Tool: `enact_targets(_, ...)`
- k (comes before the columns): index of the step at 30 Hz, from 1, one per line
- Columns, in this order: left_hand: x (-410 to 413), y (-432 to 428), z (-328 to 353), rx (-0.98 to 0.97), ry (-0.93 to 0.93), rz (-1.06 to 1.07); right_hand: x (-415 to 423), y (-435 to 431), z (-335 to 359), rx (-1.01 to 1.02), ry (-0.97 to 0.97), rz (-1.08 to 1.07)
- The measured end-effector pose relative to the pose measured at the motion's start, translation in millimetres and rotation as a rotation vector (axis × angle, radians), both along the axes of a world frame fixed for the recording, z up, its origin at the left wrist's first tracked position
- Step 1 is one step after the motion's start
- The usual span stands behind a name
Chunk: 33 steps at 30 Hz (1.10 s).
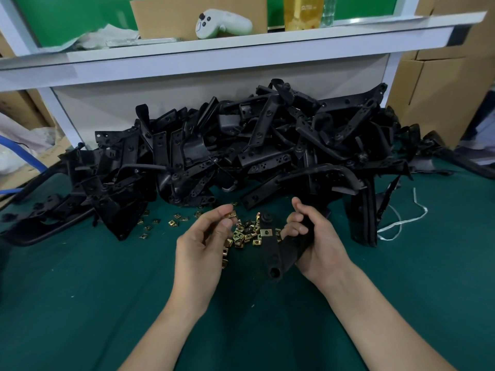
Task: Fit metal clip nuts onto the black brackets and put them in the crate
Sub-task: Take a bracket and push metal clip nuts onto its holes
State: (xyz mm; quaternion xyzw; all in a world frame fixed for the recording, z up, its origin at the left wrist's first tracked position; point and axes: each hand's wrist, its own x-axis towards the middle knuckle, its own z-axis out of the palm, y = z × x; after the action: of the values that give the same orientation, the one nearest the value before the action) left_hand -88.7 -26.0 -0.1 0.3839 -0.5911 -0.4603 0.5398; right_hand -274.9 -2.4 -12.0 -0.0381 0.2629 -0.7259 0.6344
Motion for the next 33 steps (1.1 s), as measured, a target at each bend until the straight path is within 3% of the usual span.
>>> enact_targets(15,2.3,-5.6,-1.2,0.122,0.059,0.021,1.0,1.3,1.8,0.000,0.015,-0.010)
enact_targets(18,2.5,-5.7,2.9,0.227,0.188,-0.024,0.6,1.4,2.0,0.000,0.011,-0.009)
enact_targets(25,9.7,-11.7,8.2,0.593,0.617,-0.365,0.7,1.4,1.9,0.004,0.031,-0.003)
enact_targets(33,15.5,-13.2,9.4,0.736,0.808,-0.436,-0.3,0.5,0.4,0.001,0.028,0.003)
